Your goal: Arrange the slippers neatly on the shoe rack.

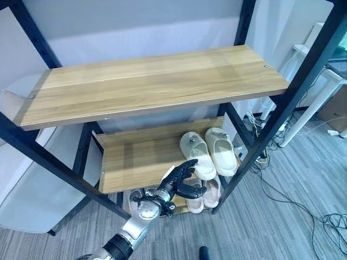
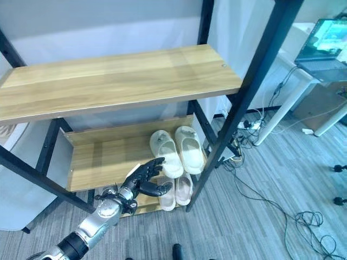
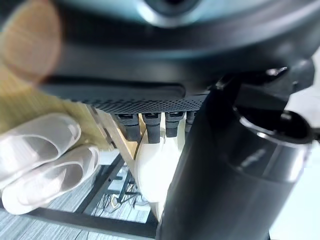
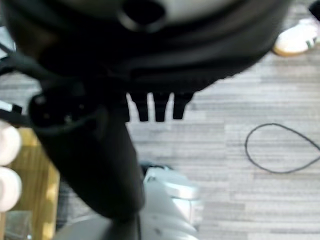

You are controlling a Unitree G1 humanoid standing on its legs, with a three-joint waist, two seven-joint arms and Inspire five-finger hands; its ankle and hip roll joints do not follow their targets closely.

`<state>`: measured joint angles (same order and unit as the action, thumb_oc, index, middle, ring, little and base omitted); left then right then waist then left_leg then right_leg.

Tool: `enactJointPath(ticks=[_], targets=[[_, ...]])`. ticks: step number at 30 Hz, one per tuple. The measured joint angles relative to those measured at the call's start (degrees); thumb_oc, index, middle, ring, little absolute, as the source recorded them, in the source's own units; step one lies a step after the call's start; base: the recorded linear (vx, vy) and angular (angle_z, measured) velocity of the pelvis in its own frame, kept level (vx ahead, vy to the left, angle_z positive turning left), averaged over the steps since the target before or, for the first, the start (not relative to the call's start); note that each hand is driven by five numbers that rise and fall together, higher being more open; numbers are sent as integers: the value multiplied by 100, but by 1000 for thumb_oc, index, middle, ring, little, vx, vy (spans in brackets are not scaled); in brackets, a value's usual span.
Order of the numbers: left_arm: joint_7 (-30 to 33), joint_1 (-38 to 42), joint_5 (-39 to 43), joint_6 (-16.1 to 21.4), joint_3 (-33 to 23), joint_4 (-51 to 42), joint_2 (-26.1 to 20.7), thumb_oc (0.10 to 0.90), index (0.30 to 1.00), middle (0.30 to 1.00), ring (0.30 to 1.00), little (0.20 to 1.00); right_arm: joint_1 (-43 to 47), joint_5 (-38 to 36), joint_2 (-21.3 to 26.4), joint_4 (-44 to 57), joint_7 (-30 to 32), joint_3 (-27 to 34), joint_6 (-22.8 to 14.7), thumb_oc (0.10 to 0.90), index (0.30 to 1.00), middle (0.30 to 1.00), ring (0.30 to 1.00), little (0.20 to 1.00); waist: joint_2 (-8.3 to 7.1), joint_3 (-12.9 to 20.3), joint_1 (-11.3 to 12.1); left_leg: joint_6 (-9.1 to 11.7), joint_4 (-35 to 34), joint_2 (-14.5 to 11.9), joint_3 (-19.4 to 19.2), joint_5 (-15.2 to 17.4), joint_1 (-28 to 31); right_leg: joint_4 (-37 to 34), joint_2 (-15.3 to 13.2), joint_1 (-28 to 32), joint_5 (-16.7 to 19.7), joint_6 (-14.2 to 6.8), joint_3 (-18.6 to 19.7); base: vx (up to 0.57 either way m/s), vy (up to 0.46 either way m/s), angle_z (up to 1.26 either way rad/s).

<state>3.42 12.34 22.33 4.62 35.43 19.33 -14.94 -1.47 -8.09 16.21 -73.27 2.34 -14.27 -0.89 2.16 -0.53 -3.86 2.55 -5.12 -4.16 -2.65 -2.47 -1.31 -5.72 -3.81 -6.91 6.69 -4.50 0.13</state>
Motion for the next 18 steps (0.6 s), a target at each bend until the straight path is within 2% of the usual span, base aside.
enactJointPath(ticks=[18], targets=[[22, 484, -255, 1, 53, 386, -87, 800, 900, 900, 900, 900, 17, 2, 10, -3, 39, -104, 3, 800, 900, 900, 900, 900, 1, 2, -15, -19, -1, 25, -59, 17, -5, 3, -6, -63, 8, -11, 57, 2, -5, -1]])
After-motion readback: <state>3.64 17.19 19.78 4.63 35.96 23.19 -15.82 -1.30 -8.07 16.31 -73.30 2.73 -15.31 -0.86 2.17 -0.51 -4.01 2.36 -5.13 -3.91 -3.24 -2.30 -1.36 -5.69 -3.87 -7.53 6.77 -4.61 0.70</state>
